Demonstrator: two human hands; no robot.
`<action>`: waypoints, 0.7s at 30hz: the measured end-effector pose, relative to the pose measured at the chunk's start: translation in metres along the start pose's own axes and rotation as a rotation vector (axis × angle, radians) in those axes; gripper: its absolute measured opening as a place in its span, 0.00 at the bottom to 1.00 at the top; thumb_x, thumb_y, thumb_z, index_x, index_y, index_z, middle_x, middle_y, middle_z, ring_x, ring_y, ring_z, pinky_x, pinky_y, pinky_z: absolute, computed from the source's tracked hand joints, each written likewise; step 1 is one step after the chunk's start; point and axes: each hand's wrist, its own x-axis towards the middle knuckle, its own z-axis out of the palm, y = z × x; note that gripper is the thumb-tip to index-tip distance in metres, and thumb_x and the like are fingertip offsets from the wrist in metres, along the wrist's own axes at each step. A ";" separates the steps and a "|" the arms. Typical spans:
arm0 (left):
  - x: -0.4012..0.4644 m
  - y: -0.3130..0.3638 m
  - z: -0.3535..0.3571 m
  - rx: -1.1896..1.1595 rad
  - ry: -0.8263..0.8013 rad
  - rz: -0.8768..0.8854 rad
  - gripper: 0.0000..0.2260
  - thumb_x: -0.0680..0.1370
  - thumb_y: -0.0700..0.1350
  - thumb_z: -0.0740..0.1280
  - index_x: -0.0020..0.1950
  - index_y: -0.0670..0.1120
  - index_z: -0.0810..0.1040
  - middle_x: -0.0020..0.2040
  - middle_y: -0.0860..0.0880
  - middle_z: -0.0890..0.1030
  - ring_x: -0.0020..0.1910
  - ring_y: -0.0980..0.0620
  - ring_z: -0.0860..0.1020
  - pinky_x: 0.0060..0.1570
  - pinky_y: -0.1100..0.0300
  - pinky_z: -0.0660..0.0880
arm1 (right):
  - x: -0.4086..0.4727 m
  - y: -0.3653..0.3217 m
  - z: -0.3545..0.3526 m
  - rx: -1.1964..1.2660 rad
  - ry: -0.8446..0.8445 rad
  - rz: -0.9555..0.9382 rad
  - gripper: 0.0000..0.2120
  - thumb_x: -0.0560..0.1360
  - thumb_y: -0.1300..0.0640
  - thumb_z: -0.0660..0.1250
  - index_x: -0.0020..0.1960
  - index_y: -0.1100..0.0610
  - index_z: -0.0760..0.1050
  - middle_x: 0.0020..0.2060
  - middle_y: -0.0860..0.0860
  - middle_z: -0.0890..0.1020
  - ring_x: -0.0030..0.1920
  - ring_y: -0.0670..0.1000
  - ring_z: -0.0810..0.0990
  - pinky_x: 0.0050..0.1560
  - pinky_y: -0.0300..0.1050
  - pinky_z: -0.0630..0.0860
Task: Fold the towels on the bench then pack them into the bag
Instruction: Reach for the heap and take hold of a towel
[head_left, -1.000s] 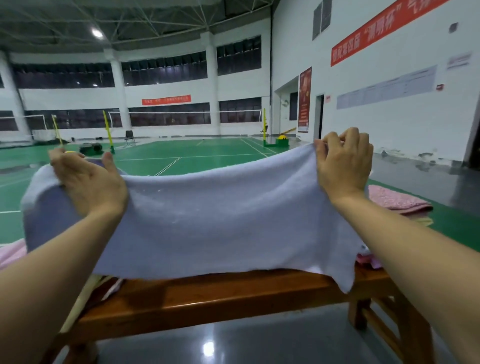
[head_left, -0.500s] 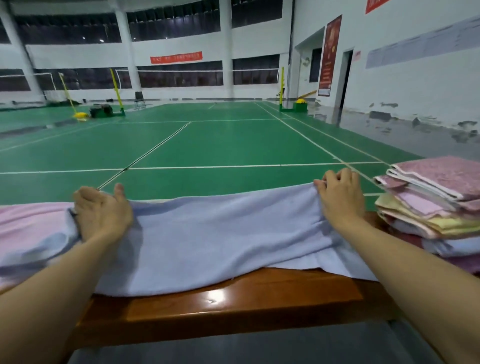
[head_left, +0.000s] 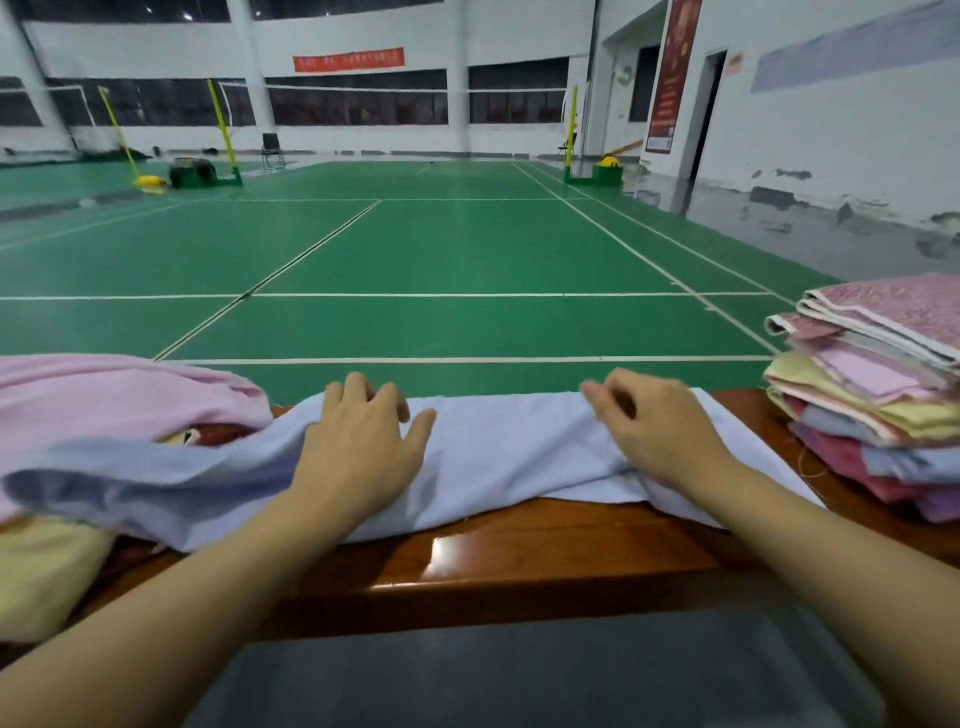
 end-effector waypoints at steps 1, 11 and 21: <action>-0.006 -0.001 0.000 -0.016 -0.020 0.014 0.17 0.81 0.62 0.59 0.55 0.51 0.76 0.52 0.49 0.69 0.61 0.44 0.68 0.61 0.44 0.71 | -0.013 -0.007 -0.005 -0.008 -0.132 -0.024 0.19 0.80 0.42 0.64 0.34 0.49 0.68 0.29 0.46 0.72 0.33 0.48 0.72 0.37 0.51 0.70; -0.044 -0.048 -0.015 -0.027 -0.045 0.192 0.10 0.80 0.56 0.65 0.53 0.52 0.79 0.49 0.51 0.74 0.56 0.46 0.74 0.61 0.51 0.67 | -0.067 0.009 -0.019 0.076 -0.254 -0.112 0.07 0.75 0.41 0.71 0.46 0.43 0.79 0.45 0.39 0.76 0.49 0.43 0.74 0.48 0.43 0.74; -0.041 -0.075 -0.014 0.052 -0.245 0.122 0.36 0.73 0.70 0.40 0.66 0.54 0.74 0.69 0.48 0.74 0.67 0.47 0.71 0.69 0.48 0.65 | -0.071 0.015 -0.061 0.169 -0.567 0.002 0.02 0.77 0.47 0.72 0.46 0.44 0.83 0.45 0.37 0.84 0.49 0.40 0.80 0.53 0.39 0.76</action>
